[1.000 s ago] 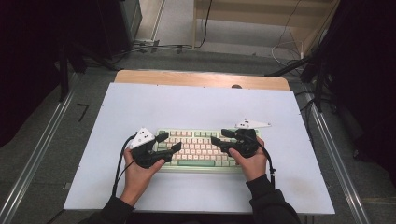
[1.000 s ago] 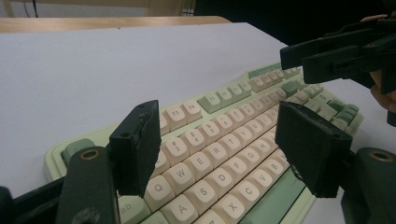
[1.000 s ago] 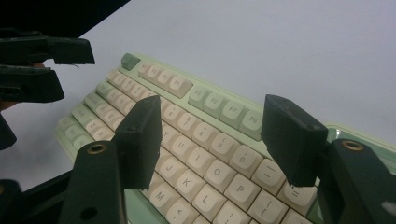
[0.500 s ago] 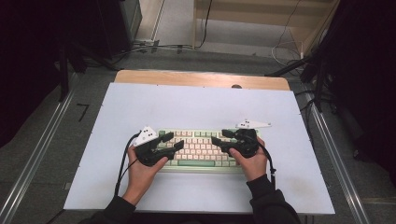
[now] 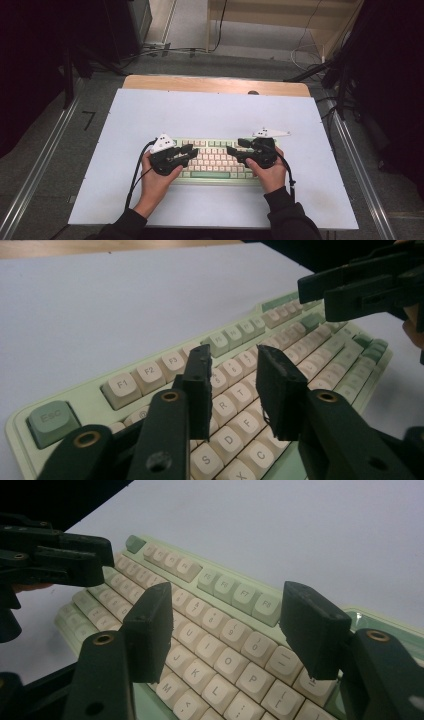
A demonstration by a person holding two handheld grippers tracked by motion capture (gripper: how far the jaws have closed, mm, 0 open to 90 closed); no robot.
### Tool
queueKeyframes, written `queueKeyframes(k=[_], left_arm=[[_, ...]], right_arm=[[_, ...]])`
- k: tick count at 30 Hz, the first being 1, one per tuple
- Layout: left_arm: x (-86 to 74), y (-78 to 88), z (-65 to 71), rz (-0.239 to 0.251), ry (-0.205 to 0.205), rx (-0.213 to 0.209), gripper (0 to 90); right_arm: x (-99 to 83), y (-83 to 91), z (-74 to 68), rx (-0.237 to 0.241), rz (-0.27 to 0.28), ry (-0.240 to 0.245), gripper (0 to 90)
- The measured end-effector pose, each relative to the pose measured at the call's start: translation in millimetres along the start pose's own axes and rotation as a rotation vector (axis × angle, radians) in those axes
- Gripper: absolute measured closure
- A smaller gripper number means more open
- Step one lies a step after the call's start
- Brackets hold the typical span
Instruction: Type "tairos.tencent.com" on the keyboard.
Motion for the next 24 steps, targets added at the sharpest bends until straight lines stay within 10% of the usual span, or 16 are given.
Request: queueKeyframes(k=[6,24], left_arm=[[-1.9,-11.8,3.6,-0.086,-0.082,0.022,89.4],[-15.6,-31.2,2.4,-0.202,-0.114,0.046,90.0]], right_arm=[[0.0,-0.1,-0.5,0.002,0.000,-0.001,36.6],[-2.1,-0.2,0.4,0.000,-0.009,0.005,36.4]])
Point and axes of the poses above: each handheld gripper's, and its own axes: y roughly backward along the jaws, x roughly out of its top, z roughly to its right, the point moved 8 cm from there along -y, roughly forward along the jaws, and after that the axes turned 11 degrees about z, right-handed, at the moved point
